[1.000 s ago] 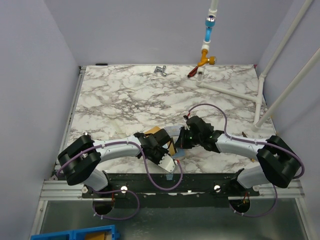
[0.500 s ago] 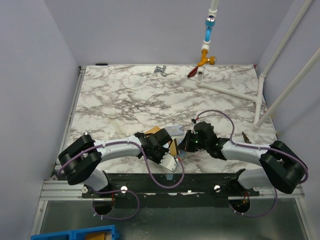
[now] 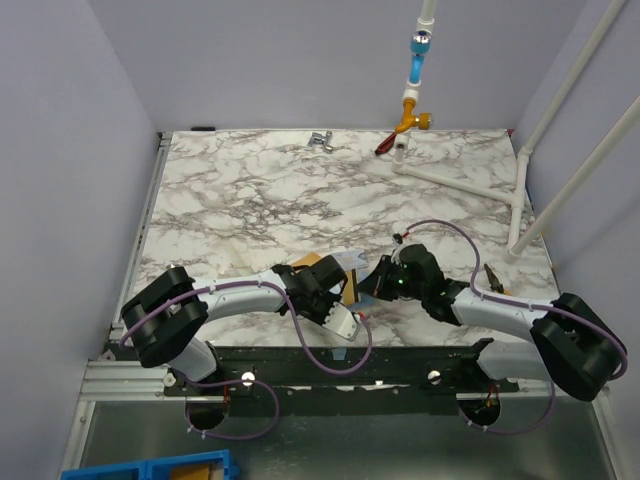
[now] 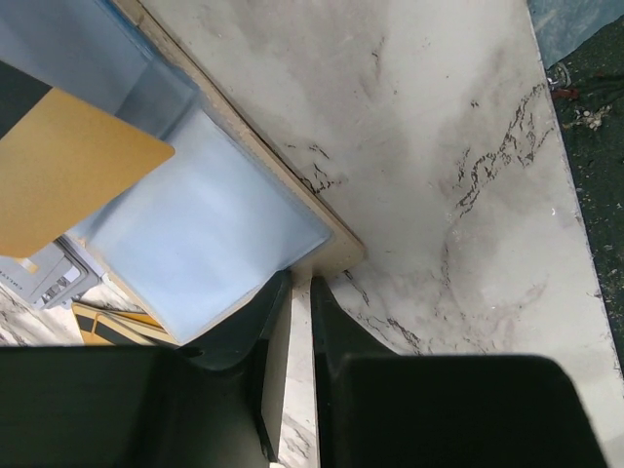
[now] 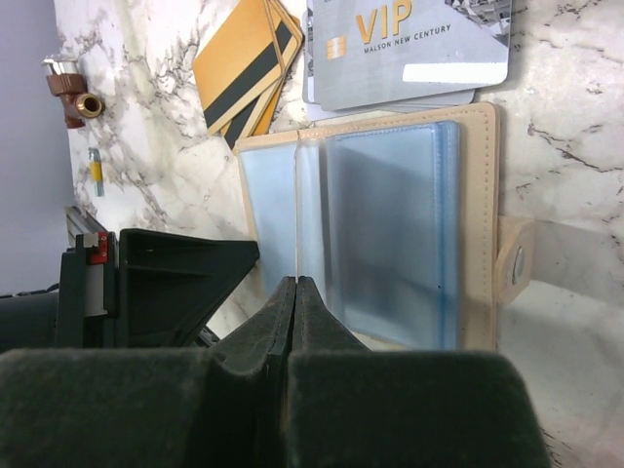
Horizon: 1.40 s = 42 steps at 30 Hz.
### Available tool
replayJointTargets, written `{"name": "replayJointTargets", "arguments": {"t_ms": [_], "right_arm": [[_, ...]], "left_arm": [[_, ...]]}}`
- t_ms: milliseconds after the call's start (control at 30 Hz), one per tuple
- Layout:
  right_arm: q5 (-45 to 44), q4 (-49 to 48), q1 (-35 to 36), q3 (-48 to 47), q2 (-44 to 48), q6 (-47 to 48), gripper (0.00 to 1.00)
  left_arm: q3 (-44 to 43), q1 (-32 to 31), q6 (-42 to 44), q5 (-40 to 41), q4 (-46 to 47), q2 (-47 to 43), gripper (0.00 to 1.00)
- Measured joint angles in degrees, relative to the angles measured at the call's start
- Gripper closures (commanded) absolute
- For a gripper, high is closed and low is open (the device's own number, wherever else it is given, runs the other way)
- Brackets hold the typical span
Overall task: Put the credit cards into the card holder
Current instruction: Insert the credit card into the card holder.
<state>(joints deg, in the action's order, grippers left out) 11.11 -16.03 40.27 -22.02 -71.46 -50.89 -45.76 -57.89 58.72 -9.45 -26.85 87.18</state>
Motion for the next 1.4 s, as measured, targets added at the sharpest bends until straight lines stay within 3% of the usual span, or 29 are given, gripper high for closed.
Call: {"name": "replayJointTargets", "arguments": {"t_ms": [1400], "right_arm": [[3.96,-7.26,-1.29,1.81,-9.57,0.02,0.99]], "left_arm": [[-1.27,0.0,-1.36,0.46,-1.27,0.92,0.92]]}}
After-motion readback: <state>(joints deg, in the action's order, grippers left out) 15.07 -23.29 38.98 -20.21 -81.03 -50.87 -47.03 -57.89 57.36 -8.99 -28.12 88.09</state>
